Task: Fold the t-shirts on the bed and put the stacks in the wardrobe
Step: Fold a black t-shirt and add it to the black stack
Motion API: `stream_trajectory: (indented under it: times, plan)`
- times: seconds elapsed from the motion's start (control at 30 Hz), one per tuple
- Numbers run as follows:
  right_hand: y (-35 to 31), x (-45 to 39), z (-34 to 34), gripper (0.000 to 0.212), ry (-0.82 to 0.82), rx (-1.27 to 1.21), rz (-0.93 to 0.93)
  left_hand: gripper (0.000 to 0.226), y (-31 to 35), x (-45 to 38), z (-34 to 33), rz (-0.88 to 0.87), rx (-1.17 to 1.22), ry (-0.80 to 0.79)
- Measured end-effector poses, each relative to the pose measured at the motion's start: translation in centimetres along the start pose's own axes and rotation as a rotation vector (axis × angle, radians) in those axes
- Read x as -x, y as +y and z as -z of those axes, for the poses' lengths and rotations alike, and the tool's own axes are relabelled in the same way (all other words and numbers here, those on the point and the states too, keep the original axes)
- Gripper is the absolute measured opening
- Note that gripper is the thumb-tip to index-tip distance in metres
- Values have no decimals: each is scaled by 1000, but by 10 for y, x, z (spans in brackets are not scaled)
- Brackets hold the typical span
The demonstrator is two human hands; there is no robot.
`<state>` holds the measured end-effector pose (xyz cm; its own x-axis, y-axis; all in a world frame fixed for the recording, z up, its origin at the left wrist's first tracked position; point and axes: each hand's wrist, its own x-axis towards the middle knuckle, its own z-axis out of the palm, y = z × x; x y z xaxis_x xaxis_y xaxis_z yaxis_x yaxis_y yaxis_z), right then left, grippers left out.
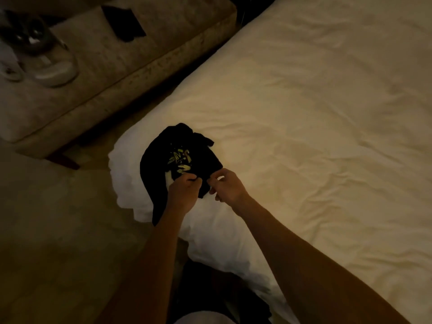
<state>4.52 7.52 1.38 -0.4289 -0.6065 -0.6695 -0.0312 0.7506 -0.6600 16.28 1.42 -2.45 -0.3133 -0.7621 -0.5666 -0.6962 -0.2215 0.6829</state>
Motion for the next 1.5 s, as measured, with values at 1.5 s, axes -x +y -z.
stream_trajectory:
  times: [1.5]
  plan:
    - [-85,158,285,17,427,-207,363,32,214,77,-75,-784,-109,-167]
